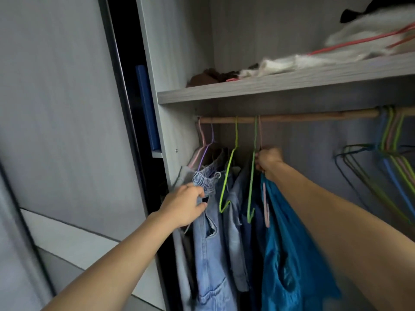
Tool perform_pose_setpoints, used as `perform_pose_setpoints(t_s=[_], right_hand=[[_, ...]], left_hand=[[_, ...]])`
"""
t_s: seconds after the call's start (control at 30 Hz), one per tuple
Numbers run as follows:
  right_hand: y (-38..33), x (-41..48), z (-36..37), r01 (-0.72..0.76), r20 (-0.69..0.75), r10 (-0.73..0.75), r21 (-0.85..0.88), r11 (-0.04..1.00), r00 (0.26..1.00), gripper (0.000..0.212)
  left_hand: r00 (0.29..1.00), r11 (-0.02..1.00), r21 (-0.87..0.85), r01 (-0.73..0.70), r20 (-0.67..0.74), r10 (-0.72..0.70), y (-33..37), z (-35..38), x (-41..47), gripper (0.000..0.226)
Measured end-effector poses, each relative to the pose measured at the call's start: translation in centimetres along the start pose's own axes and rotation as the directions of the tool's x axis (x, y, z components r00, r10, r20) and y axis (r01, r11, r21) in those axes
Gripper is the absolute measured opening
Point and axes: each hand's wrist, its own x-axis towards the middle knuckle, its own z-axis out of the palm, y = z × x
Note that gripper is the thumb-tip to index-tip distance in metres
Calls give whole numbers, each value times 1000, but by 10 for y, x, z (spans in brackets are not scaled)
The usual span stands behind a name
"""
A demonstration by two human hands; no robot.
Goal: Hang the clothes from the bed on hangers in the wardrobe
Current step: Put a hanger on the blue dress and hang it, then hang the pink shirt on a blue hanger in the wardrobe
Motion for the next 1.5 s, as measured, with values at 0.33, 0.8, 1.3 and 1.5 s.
perform_pose_setpoints(t_s=[0.33,0.8,1.3,1.5], right_hand=[[-5,-29,14,8,86,7,-181,983,996,15],[29,-211,-201,-85,-199,-142,-818,568,970,15],[107,-605,-549,-611,-613,31,-780,134,789,26],[130,-742,-642,-799,-790,124,-588,126,601,24]], left_hand=[[960,959,97,-265,-69,272,-28,-2,15,22],[803,800,-72,-596,-37,595,129,13,-23,24],[378,454,-314,-834,274,884,475,66,-310,34],[158,268,-370,-889,301,941,600,73,-408,30]])
